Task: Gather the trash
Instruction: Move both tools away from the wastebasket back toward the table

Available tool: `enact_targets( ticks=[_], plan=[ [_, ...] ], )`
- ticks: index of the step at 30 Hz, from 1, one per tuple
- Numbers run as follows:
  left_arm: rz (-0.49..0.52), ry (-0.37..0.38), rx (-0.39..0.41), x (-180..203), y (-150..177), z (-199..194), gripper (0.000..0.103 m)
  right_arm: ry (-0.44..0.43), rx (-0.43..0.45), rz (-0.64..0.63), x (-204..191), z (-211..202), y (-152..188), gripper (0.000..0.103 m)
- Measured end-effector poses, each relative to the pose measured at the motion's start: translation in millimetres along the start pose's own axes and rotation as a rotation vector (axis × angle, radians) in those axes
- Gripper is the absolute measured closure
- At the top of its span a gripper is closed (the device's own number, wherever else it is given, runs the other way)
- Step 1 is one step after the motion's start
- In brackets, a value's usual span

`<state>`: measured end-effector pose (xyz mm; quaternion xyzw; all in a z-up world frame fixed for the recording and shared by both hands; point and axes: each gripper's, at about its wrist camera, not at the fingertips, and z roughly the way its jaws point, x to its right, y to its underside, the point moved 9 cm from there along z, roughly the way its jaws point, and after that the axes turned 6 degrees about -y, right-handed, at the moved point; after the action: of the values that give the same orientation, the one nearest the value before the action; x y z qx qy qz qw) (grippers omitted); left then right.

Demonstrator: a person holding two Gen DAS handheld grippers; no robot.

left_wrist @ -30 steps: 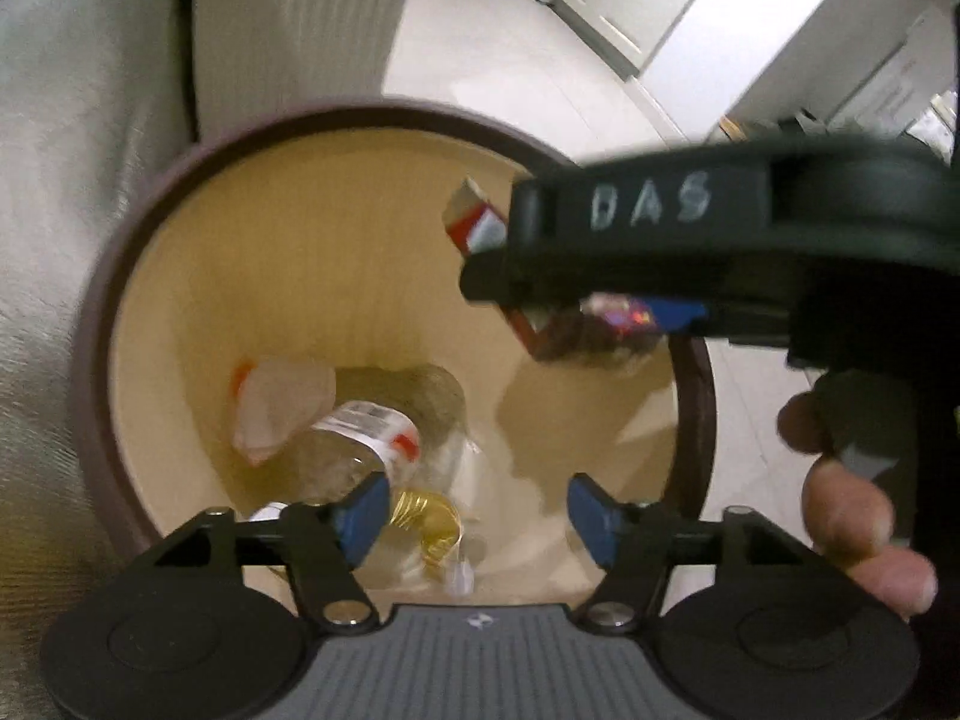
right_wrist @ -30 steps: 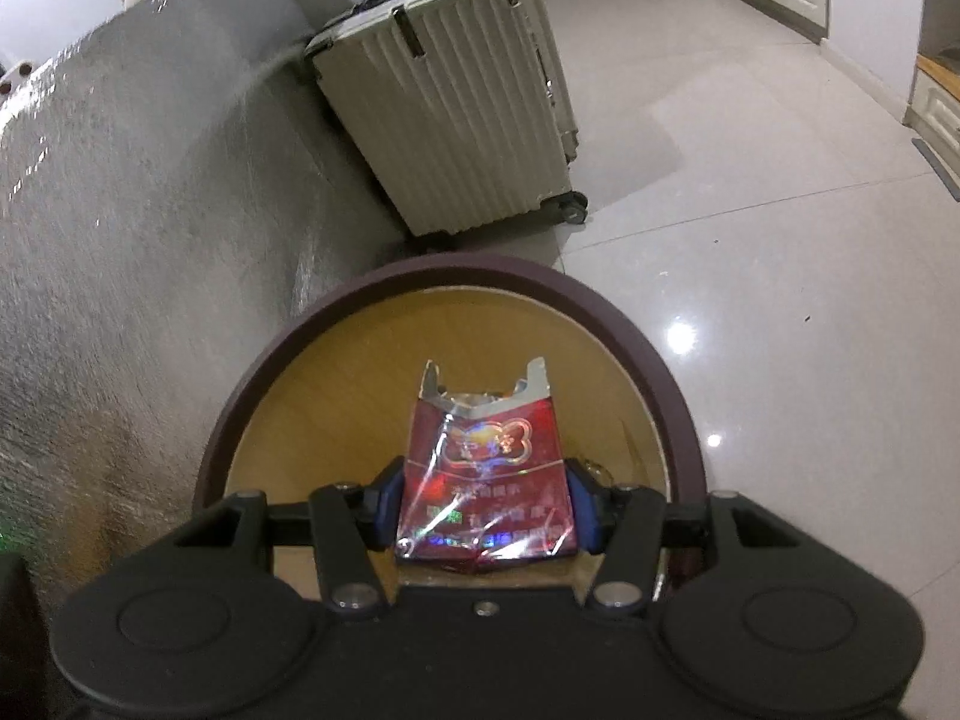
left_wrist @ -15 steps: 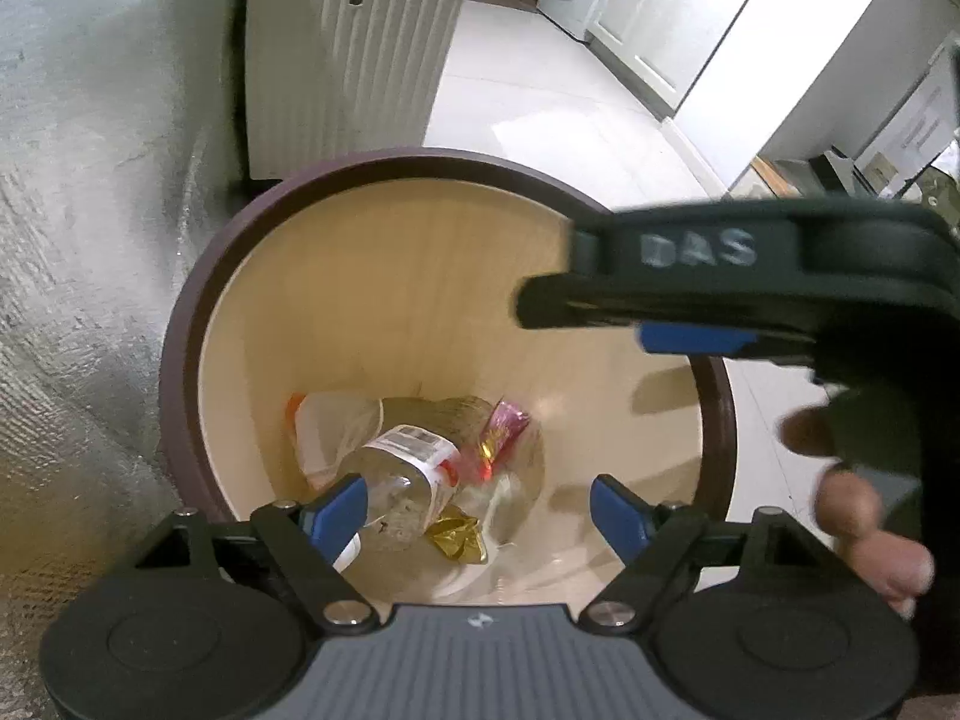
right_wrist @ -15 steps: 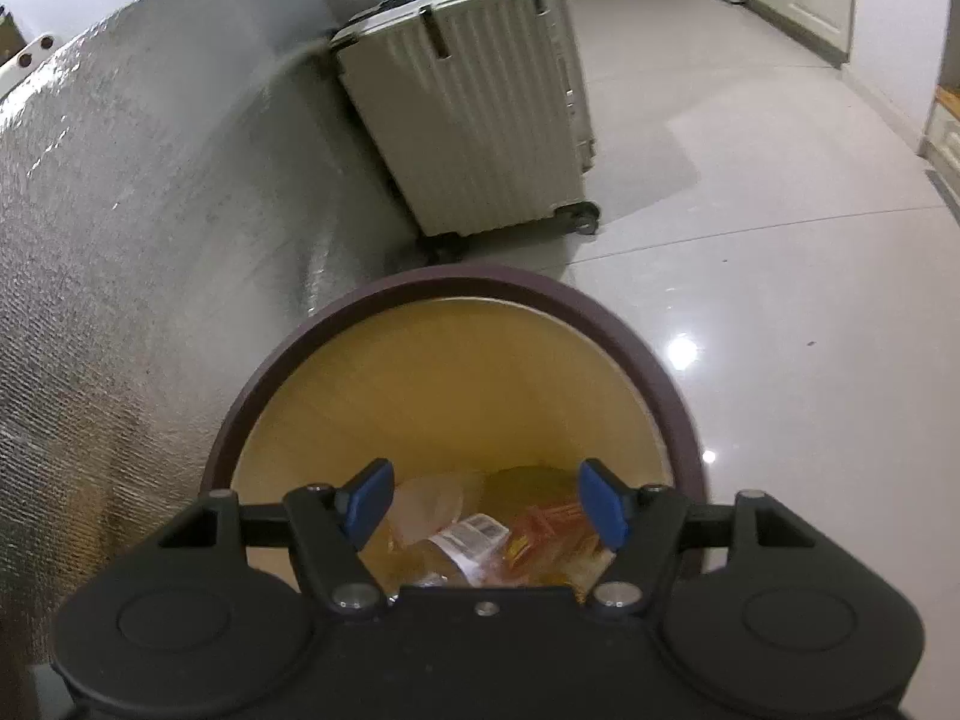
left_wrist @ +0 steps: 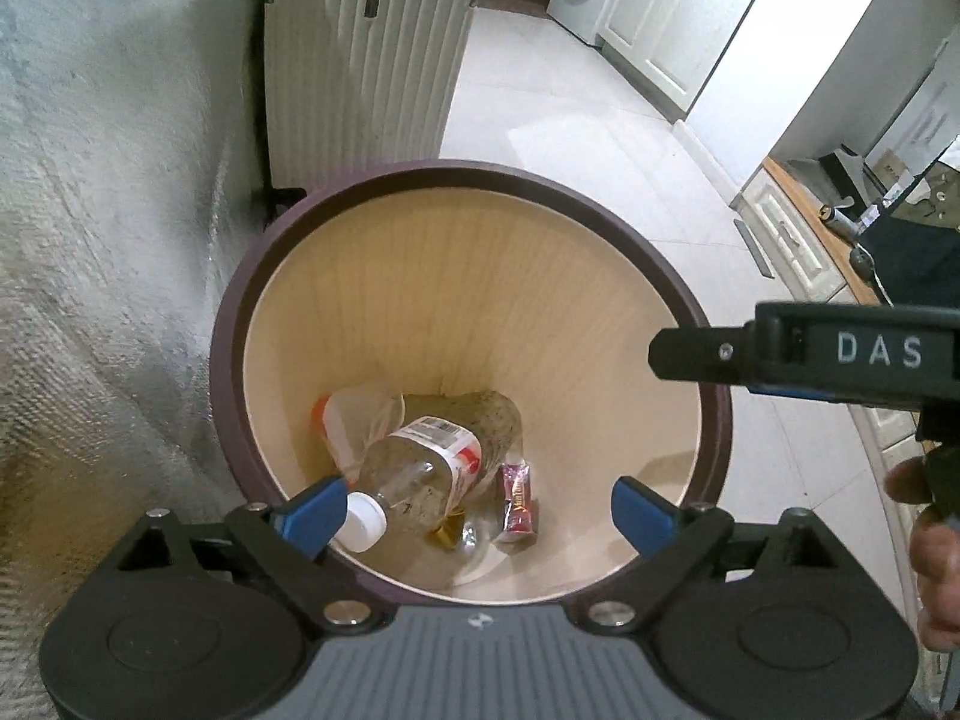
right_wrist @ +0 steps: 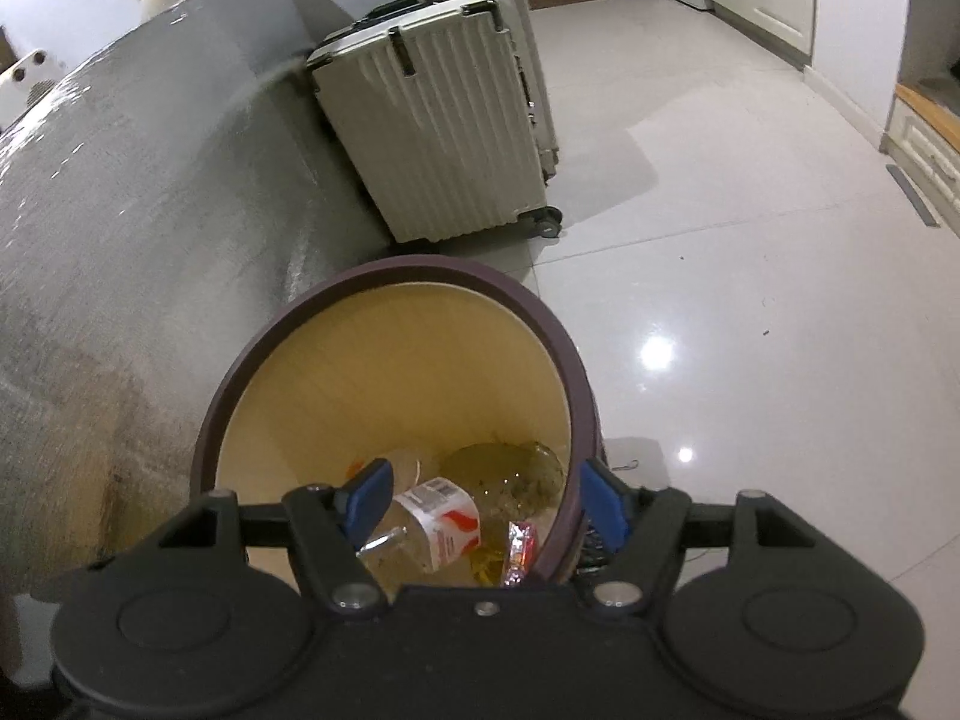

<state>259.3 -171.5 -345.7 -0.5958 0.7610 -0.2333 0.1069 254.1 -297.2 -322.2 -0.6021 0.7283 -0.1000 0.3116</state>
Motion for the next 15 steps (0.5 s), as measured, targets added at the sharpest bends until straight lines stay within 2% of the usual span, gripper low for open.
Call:
enact_targets(
  ticks=[5, 15],
  plan=[
    [0.020, -0.012, 0.008, 0.7, 6.1, -16.5, 0.000, 0.002, 0.001, -0.063, -8.7, -11.3, 2.8, 0.029],
    [0.002, -0.056, 0.021, -8.8, 13.6, -37.6, 0.000, 0.021, 0.025, -0.122, -15.2, -40.3, 14.3, 0.022]
  ],
)
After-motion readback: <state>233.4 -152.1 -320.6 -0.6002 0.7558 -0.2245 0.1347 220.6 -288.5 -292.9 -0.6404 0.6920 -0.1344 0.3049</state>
